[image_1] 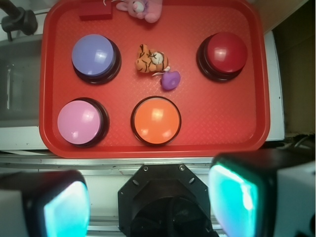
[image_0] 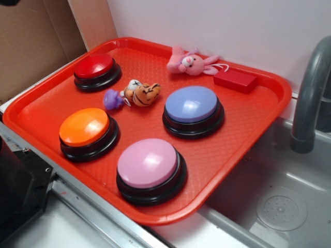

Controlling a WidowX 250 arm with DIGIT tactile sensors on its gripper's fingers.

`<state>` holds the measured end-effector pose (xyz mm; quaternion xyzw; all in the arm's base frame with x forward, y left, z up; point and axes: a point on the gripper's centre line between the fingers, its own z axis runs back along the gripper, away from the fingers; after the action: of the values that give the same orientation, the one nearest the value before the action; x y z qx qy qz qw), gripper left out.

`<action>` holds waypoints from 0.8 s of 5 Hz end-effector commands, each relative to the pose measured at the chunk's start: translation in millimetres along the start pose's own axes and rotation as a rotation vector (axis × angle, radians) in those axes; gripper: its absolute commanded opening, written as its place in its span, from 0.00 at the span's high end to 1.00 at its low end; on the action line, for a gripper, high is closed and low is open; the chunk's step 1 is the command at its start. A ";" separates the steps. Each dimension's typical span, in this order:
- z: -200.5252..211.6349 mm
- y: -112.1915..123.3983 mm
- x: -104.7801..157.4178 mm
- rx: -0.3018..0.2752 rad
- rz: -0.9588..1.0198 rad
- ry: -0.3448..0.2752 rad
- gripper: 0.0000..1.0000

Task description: Push the red button.

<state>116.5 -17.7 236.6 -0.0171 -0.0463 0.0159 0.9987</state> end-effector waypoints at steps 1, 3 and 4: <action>0.0 0.0 0.0 0.000 0.000 0.000 0.00; -47.3 78.5 37.9 0.070 0.333 0.023 0.00; -65.3 96.8 57.0 0.127 0.382 0.025 0.00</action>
<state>177.4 72.8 164.9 0.0310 -0.0144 0.2018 0.9788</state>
